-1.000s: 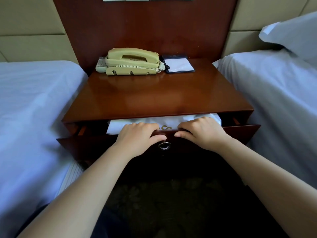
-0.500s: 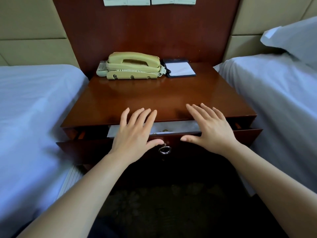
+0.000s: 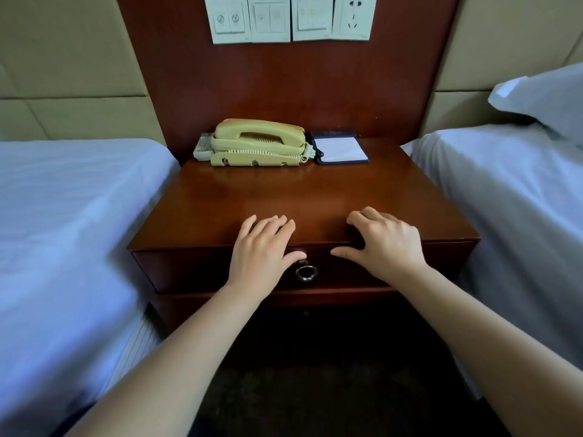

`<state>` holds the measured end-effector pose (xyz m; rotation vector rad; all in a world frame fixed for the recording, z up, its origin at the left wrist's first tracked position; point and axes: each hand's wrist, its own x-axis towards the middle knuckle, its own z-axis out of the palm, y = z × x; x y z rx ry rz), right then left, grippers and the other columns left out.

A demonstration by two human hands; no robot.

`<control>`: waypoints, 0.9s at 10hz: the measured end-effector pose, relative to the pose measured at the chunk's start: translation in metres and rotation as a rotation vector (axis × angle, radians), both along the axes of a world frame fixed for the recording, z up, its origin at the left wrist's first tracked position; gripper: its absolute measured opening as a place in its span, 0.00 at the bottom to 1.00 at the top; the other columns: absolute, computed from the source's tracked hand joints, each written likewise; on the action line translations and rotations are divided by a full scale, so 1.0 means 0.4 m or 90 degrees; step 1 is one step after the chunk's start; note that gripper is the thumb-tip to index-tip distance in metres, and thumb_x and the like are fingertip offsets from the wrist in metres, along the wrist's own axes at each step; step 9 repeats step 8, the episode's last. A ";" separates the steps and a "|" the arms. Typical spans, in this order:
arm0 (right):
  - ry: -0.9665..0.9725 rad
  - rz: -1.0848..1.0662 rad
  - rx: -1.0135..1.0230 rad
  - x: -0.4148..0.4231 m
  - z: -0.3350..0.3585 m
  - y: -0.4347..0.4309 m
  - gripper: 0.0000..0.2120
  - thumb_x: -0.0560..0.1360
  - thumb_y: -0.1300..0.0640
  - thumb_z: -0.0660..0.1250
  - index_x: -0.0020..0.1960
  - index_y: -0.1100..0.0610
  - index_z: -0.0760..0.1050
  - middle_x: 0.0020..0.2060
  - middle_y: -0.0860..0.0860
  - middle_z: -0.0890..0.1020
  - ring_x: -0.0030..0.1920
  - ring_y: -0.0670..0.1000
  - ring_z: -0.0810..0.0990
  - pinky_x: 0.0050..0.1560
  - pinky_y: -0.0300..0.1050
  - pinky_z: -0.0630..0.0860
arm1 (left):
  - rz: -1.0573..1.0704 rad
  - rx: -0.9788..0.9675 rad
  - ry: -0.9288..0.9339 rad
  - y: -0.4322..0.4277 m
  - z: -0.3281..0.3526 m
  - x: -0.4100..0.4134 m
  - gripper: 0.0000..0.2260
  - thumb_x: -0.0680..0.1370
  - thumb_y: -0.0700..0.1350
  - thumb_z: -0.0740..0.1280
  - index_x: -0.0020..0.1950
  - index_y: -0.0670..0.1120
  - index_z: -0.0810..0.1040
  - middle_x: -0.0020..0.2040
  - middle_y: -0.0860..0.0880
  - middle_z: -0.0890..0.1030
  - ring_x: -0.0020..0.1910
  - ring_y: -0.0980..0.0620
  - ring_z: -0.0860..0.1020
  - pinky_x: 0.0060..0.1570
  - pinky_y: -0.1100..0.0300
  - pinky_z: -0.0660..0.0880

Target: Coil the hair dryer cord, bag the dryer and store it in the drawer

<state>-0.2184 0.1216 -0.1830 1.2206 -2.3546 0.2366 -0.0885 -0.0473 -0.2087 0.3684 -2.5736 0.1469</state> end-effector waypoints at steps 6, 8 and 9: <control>-0.292 -0.144 0.285 0.040 0.358 0.058 0.20 0.77 0.45 0.60 0.64 0.54 0.73 0.59 0.53 0.77 0.59 0.58 0.77 0.57 0.51 0.73 | 0.003 0.353 -0.466 0.087 0.443 0.060 0.24 0.80 0.60 0.53 0.57 0.43 0.77 0.58 0.44 0.80 0.55 0.47 0.80 0.59 0.52 0.71; -0.354 -0.133 0.272 -0.073 0.417 -0.012 0.19 0.78 0.48 0.58 0.59 0.60 0.74 0.33 0.51 0.74 0.38 0.53 0.80 0.40 0.42 0.75 | 0.029 0.318 -0.487 -0.022 0.516 -0.031 0.25 0.80 0.59 0.54 0.69 0.46 0.70 0.62 0.48 0.77 0.54 0.53 0.80 0.65 0.51 0.68; -0.354 -0.133 0.272 -0.073 0.417 -0.012 0.19 0.78 0.48 0.58 0.59 0.60 0.74 0.33 0.51 0.74 0.38 0.53 0.80 0.40 0.42 0.75 | 0.029 0.318 -0.487 -0.022 0.516 -0.031 0.25 0.80 0.59 0.54 0.69 0.46 0.70 0.62 0.48 0.77 0.54 0.53 0.80 0.65 0.51 0.68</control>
